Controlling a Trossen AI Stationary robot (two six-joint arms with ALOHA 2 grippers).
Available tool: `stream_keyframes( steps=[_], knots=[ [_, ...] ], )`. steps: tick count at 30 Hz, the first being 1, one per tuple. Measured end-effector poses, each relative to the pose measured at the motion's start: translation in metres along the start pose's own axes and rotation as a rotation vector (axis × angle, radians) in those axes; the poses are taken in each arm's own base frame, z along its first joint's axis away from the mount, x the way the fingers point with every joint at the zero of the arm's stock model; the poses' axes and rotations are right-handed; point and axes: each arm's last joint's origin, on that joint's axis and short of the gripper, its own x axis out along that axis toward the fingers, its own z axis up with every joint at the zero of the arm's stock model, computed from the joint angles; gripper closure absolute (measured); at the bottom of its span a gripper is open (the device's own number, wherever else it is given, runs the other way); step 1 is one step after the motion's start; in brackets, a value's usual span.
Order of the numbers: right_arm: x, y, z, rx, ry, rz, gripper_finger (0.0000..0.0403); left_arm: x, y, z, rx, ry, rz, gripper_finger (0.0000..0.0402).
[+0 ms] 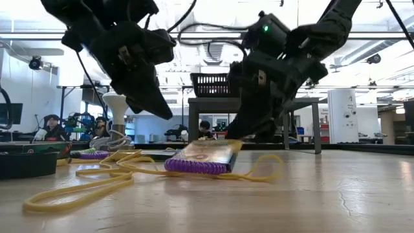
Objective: Pick & Place Office Desk Supplies
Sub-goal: Put the bottom right yellow crayon box into the right black bin on the shelf
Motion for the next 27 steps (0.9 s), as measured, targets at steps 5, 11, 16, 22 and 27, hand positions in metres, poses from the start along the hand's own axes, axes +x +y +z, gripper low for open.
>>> stream_keyframes(
  steps=[5,11,16,22,27],
  knots=[
    [-0.006,0.01,0.003,-0.032,-0.039,-0.015,0.0395,0.008,0.005,-0.002,-0.028,-0.171,-0.038,0.0353],
    [-0.014,0.02,0.007,-0.068,-0.067,0.011,0.0395,0.016,0.015,-0.001,-0.146,-0.317,-0.07,0.0253],
    [-0.017,0.025,0.009,-0.094,-0.082,0.023,0.0395,0.028,0.018,-0.008,-0.201,-0.275,-0.062,0.0175],
    [-0.017,0.031,0.012,-0.121,-0.09,0.036,0.0395,0.034,0.02,-0.013,-0.274,-0.251,-0.063,0.0127],
    [-0.017,0.032,0.013,-0.128,-0.096,0.037,0.0395,0.035,0.017,-0.012,-0.26,-0.24,-0.145,0.013]
  ],
)
